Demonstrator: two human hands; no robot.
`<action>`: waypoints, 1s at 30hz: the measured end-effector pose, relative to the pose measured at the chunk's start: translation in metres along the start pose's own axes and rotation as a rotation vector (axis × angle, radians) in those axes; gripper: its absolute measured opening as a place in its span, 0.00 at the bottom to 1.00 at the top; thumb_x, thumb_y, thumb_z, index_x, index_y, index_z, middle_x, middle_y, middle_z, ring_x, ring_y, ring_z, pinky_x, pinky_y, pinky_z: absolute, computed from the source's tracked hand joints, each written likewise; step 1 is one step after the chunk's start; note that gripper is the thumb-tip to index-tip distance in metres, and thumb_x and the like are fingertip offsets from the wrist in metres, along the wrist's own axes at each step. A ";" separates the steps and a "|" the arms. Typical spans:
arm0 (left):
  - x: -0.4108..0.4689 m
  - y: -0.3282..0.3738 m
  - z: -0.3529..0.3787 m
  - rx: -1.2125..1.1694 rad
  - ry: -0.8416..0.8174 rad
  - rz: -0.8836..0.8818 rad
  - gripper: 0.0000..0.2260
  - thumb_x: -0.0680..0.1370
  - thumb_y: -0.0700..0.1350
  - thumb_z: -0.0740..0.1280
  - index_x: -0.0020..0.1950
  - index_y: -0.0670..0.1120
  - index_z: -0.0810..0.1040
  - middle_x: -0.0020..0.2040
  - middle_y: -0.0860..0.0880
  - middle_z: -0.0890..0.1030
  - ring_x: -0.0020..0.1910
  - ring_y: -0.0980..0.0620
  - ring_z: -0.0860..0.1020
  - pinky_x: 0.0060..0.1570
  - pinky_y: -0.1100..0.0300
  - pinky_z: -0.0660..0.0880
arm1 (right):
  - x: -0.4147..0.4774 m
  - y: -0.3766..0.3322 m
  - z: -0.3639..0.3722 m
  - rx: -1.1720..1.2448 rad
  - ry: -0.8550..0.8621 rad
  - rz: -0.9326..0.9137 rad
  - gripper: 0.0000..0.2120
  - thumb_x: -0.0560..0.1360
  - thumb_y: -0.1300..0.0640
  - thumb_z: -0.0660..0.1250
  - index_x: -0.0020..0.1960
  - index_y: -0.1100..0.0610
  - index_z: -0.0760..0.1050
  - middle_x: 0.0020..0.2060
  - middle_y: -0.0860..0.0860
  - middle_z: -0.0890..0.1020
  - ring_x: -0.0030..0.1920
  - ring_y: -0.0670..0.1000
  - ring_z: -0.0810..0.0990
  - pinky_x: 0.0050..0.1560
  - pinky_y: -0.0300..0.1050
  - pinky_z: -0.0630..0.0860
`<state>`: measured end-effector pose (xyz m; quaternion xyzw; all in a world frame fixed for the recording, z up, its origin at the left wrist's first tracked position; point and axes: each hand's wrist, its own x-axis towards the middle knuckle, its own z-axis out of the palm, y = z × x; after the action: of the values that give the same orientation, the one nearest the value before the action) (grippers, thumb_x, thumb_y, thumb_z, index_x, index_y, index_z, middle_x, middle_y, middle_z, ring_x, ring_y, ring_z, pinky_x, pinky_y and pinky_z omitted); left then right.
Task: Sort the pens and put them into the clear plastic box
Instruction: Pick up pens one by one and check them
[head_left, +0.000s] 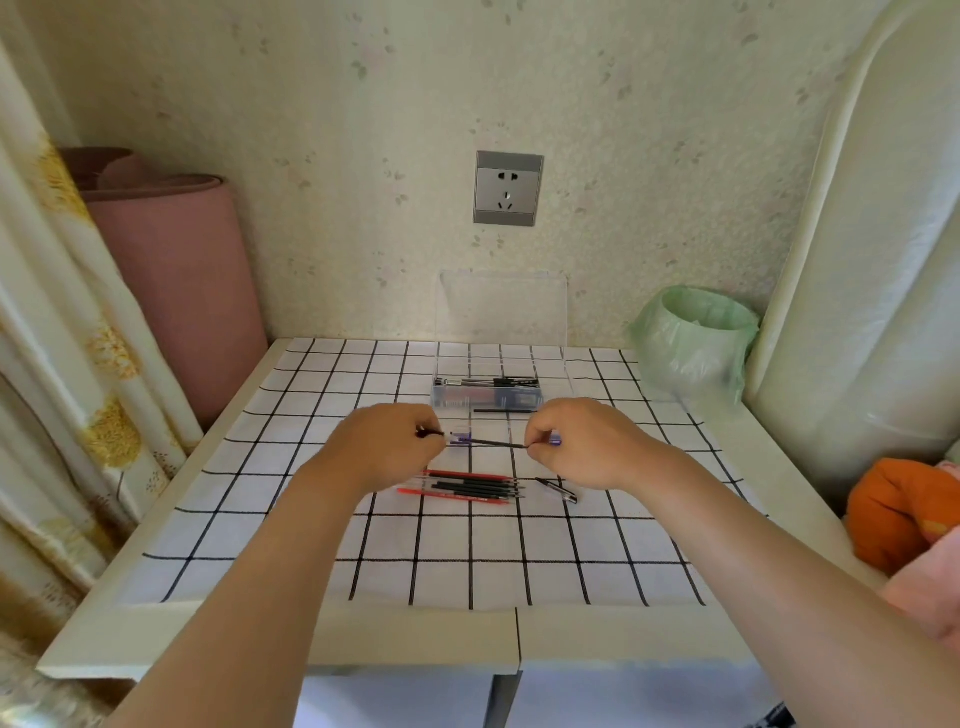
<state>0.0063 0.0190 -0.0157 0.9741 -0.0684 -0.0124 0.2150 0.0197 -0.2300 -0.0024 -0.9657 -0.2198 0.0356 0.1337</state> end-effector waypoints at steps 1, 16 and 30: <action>0.000 -0.004 -0.003 0.045 0.013 -0.026 0.08 0.78 0.54 0.62 0.52 0.57 0.78 0.46 0.57 0.81 0.46 0.55 0.77 0.48 0.57 0.74 | 0.000 0.003 -0.002 -0.005 0.003 0.015 0.05 0.77 0.50 0.65 0.44 0.44 0.78 0.46 0.43 0.81 0.48 0.47 0.78 0.48 0.46 0.76; 0.000 0.023 0.017 -0.017 0.091 0.234 0.08 0.77 0.52 0.69 0.56 0.58 0.82 0.52 0.61 0.78 0.51 0.58 0.76 0.50 0.60 0.74 | -0.001 -0.002 0.004 0.008 0.064 -0.036 0.06 0.76 0.52 0.64 0.45 0.47 0.80 0.44 0.43 0.81 0.46 0.48 0.78 0.47 0.46 0.77; 0.005 0.015 0.027 0.194 -0.010 0.071 0.09 0.80 0.50 0.65 0.58 0.56 0.80 0.49 0.54 0.81 0.47 0.53 0.78 0.46 0.58 0.76 | -0.003 -0.002 0.011 -0.027 -0.069 0.075 0.08 0.70 0.45 0.74 0.47 0.46 0.82 0.38 0.40 0.78 0.43 0.44 0.79 0.42 0.41 0.74</action>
<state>0.0074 -0.0062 -0.0345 0.9873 -0.1047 -0.0031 0.1196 0.0147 -0.2271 -0.0125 -0.9731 -0.1883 0.0710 0.1117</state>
